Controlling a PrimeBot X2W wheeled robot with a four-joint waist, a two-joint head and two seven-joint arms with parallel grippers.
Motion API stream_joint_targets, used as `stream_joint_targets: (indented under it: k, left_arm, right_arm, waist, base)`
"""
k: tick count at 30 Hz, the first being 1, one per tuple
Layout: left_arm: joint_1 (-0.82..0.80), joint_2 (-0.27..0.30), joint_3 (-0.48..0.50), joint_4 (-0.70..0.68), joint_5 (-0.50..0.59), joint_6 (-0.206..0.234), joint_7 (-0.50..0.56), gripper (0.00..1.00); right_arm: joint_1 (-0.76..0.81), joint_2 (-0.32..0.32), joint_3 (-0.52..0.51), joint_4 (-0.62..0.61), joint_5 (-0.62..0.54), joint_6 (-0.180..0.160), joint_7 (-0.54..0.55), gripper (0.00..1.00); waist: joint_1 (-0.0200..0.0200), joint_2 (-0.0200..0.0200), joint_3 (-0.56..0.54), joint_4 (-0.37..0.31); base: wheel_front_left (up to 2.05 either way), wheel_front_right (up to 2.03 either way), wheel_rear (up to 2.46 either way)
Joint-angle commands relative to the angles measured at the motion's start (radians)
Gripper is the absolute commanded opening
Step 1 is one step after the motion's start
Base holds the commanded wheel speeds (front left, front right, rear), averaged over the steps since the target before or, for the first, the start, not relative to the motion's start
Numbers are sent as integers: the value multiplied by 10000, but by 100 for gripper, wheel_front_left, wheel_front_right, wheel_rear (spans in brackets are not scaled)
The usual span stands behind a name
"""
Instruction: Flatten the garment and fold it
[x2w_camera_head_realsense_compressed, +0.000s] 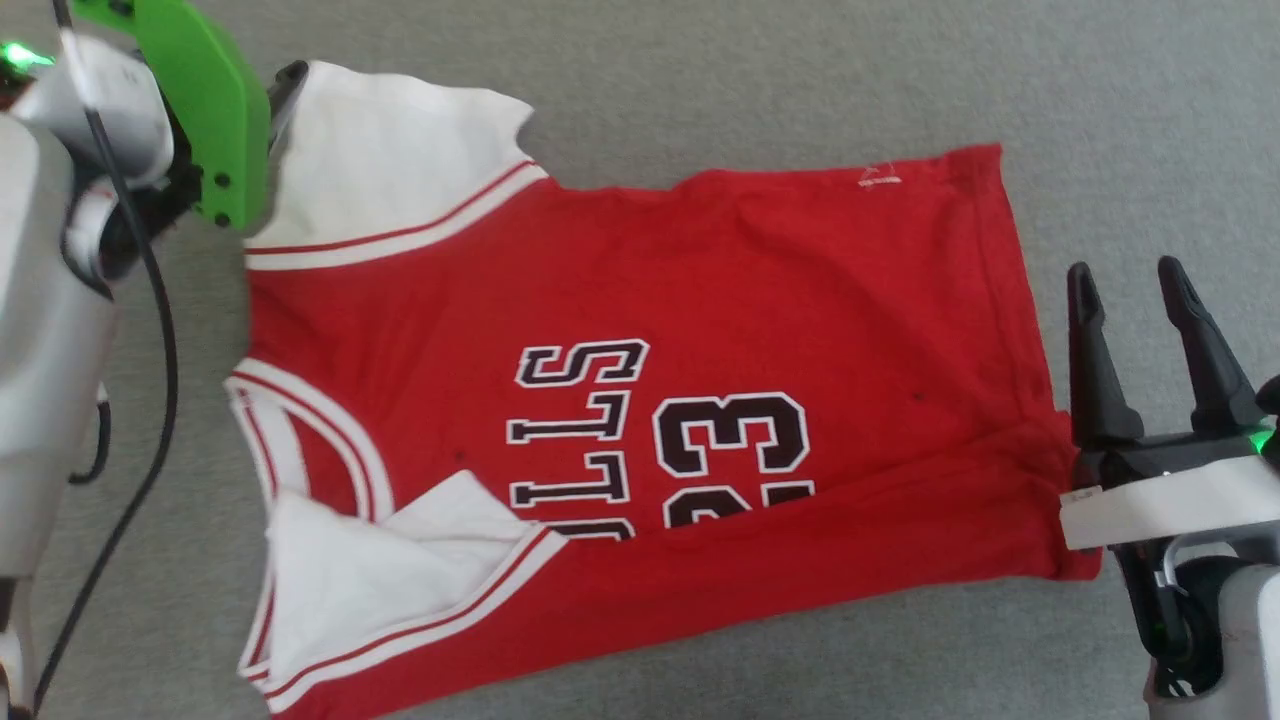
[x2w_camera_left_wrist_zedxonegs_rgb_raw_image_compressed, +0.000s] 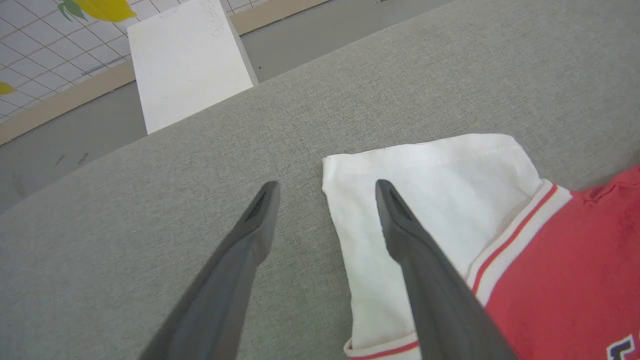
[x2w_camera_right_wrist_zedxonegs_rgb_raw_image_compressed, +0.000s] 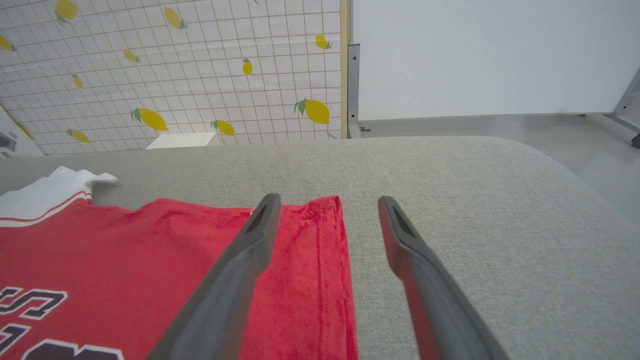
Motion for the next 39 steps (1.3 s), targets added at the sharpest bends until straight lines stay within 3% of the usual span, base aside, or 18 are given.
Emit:
stream_joint_targets:
  k: [1, 7, 15, 17, 21, 27, 39]
  left_arm:
    - [-372, 38, -61, 267, -254, -64, 368, 100]
    - [-1210, 231, -273, 1359, -463, 76, 2040, 100]
    - [-1481, 312, -237, 1893, -707, 97, 2423, 100]
    - [-1379, 236, -237, 1982, -1087, 55, 2825, 0]
    - [-1278, 187, -405, 1789, -1244, -1, 2791, 0]
    - [-1126, -34, -679, 1580, -868, -42, 957, 0]
    - [-403, -160, -1760, 26, -735, -66, -2163, 0]
  right_arm:
    - [-230, 87, 75, 52, 103, -15, -109, 100]
    - [-383, 175, 226, 330, 196, -15, -307, 100]
    - [-475, 209, 272, 590, 225, -15, -428, 100]
    - [-474, 190, 238, 630, 204, -15, -421, 100]
    - [-511, -7, 105, 668, 130, -15, -277, 100]
    - [-655, -804, 13, 590, 67, -15, 568, 100]
    - [-2018, -3794, 966, 657, 1877, -15, 5437, 100]
  waist:
    - [-1, 0, 940, -908]
    - [-1, 0, 1317, -1195]
    - [-1, 0, 1527, -1288]
    - [-1, 0, 1513, -1234]
    - [-1, 0, 1349, -986]
    - [-1, 0, 638, -385]
    - [-1, 0, -364, 1396]
  base:
    - [0, 0, 0]
    - [0, 0, 0]
    - [0, 0, 0]
    - [0, 0, 0]
    - [0, 0, 0]
    - [0, 0, 0]
    - [0, 0, 0]
